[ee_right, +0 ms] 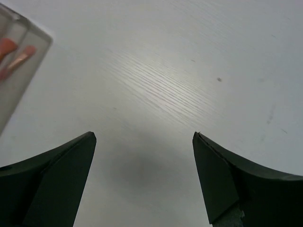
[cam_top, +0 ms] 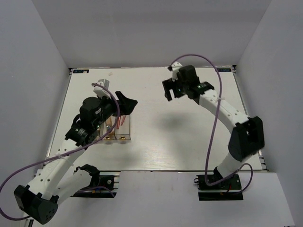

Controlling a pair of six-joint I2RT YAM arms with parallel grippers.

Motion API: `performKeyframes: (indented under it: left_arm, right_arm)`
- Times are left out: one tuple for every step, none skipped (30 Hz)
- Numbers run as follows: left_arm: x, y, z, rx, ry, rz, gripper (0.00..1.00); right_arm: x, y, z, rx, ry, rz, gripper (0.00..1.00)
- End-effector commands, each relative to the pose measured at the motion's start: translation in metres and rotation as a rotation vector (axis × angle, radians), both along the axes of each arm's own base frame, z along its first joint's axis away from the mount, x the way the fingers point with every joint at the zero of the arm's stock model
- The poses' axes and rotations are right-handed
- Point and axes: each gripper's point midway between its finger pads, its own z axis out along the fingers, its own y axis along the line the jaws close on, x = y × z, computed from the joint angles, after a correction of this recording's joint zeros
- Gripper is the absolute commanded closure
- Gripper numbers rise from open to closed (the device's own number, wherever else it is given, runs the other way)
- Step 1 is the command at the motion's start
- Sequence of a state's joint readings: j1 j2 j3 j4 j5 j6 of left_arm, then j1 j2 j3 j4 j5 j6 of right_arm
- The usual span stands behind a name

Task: Organize the makeup

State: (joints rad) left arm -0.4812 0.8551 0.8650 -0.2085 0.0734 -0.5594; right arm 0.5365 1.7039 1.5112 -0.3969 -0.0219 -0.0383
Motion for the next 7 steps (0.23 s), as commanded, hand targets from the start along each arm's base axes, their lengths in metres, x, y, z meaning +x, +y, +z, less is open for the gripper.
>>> performKeyframes:
  left_arm:
    - [0.002,-0.016,0.006,-0.038,0.009,-0.058,0.02]
    - [0.005,-0.021,0.002,-0.037,0.034,-0.076,0.02]
    - [0.006,-0.024,0.000,-0.037,0.048,-0.085,0.02]
    - [0.007,-0.026,-0.002,-0.033,0.064,-0.092,0.02]
    - [0.011,-0.030,-0.005,-0.022,0.089,-0.100,0.02]
    - [0.012,-0.032,-0.008,-0.017,0.103,-0.105,0.02]
    - [0.013,-0.034,-0.009,-0.012,0.110,-0.115,0.02]
  right_arm:
    - [-0.006,-0.060,0.005,-0.058,-0.127,-0.144,0.11]
    - [-0.012,-0.071,0.019,-0.047,-0.178,-0.159,0.11]
    - [-0.017,-0.078,0.018,-0.050,-0.191,-0.170,0.11]
    - [-0.024,-0.088,0.001,-0.066,-0.168,-0.181,0.11]
    - [-0.030,-0.092,0.011,-0.041,-0.202,-0.184,0.11]
    - [-0.034,-0.094,0.013,-0.030,-0.216,-0.179,0.11]
    - [-0.041,-0.101,-0.003,-0.043,-0.197,-0.176,0.11]
